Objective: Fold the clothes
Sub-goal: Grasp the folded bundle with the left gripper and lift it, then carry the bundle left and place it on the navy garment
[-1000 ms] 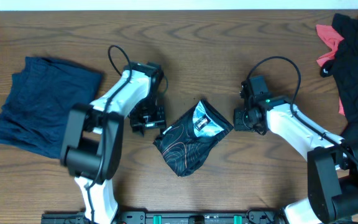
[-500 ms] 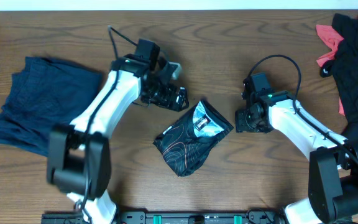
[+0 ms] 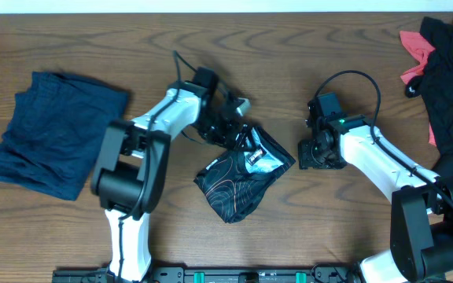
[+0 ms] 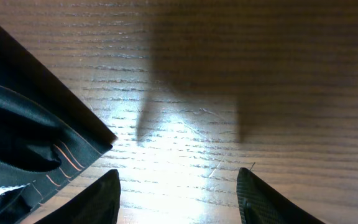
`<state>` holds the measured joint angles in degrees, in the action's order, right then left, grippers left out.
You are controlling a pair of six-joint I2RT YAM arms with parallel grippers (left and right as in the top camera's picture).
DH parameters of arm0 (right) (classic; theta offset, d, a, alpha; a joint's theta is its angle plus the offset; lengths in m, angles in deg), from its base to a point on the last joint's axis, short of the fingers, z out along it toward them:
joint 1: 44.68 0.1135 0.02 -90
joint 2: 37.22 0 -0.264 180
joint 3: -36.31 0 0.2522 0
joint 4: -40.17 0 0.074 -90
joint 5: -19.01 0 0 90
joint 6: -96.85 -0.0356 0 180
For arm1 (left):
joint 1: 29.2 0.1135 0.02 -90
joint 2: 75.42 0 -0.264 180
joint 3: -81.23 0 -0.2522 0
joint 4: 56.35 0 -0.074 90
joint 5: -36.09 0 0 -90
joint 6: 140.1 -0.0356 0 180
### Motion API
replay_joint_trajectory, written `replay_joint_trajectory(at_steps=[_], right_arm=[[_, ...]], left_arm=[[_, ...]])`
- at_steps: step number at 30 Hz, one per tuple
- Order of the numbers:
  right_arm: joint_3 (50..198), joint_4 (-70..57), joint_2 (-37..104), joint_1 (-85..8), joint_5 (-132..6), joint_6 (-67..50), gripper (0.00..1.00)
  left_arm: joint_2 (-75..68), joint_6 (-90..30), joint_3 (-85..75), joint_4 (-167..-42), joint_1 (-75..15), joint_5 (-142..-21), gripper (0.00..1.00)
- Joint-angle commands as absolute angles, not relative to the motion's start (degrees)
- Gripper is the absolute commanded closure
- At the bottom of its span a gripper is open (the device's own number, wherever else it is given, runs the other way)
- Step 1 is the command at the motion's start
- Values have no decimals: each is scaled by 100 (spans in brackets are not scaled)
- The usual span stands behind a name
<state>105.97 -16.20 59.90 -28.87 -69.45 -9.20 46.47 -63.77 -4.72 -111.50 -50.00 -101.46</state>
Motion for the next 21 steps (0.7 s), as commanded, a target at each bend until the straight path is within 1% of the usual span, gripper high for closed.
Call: replay_joint_trajectory(at_steps=[1,2,3,5,10,14,19,21], right_arm=[[10698,-1659,6016,-2926,-6949,-872,42],[10698,-1668,6016,-2926,-6949,-872,42],[10698,-1670,6016,-2926,-6949,-872,42],[10698,-1668,6016,-2926,-6949,-872,42],[10698,-1694,6016,-2931,-6952,-872,42],[10698,-1758,6016,-2931,-7043,-874,42],[10698,-1839,6016,-2931,-7220,-872,42],[10698,-1836,6016,-2931,-7253,-872,42]], left_arm=[[5084,-6484,-529,-11152,-5170,-10083,81],[5084,-6484,-527,-11128,-5175,-10080,91],[5069,-6482,-516,-11106,-5173,-10080,94],[5023,-6447,-433,-11124,-5136,-10008,94],[4594,-5815,-35,-11218,-4814,-8961,94],[3901,-4935,227,-11207,-4294,-7908,94],[2964,-3861,234,-11139,-3442,-6916,94],[2712,-3603,234,-11128,-3112,-6649,94]])
